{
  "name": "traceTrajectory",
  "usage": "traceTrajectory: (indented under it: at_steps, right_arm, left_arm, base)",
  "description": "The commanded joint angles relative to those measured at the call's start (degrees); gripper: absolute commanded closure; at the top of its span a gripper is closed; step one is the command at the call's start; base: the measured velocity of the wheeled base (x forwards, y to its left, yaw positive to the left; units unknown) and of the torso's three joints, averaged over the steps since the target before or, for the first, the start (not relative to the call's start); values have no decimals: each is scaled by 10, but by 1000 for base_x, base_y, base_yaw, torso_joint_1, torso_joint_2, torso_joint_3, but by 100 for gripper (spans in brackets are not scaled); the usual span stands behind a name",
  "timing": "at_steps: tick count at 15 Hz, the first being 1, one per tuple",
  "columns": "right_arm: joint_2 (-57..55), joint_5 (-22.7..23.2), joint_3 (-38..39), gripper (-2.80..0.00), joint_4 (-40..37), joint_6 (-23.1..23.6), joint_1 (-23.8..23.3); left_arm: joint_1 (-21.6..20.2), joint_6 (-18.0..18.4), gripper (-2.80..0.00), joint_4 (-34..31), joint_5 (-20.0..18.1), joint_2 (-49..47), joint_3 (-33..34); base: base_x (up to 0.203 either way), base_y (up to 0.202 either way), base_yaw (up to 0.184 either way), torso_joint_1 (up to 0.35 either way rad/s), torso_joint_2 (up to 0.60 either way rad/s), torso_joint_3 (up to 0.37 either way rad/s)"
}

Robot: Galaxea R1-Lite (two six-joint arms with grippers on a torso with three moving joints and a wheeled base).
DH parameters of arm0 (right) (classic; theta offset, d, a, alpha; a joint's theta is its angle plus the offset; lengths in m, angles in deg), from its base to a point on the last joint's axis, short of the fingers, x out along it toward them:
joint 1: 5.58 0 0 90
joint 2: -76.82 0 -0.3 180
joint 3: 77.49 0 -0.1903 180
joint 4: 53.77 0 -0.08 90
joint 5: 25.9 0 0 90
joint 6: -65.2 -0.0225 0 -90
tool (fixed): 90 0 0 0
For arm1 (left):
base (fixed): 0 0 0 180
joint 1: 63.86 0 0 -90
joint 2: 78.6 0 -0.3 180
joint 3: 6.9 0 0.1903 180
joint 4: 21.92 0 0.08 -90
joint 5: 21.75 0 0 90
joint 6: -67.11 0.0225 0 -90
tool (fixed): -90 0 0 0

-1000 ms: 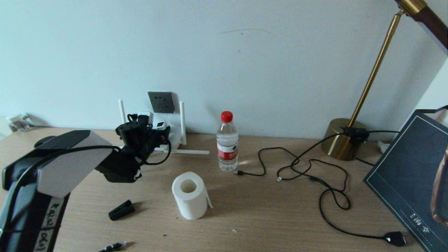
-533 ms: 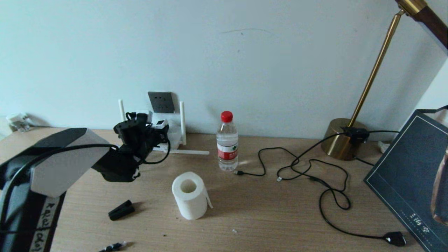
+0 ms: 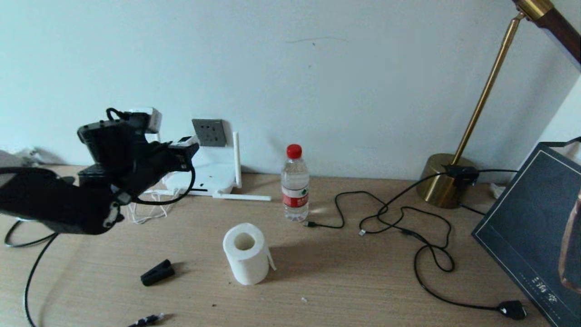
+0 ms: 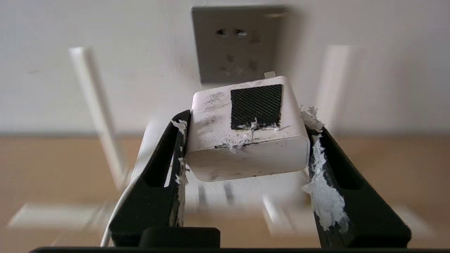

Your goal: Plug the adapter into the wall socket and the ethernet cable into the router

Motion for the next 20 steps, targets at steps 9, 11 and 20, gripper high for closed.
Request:
traceTrajectory:
  at_steps: [9, 11, 20]
  right_arm:
    - [-1, 0, 0, 0, -1, 0, 0]
    - [0, 0, 0, 0, -1, 1, 0]
    - [0, 0, 0, 0, -1, 0, 0]
  left_arm:
    - [1, -145, 0, -718, -212, 330, 153]
    - [3, -149, 0, -723, -234, 305, 149]
    - [48, -439, 0, -793, -242, 187, 18]
  base:
    - [0, 0, 0, 0, 0, 0]
    - [0, 0, 0, 0, 0, 0]
    - [0, 0, 0, 0, 0, 0]
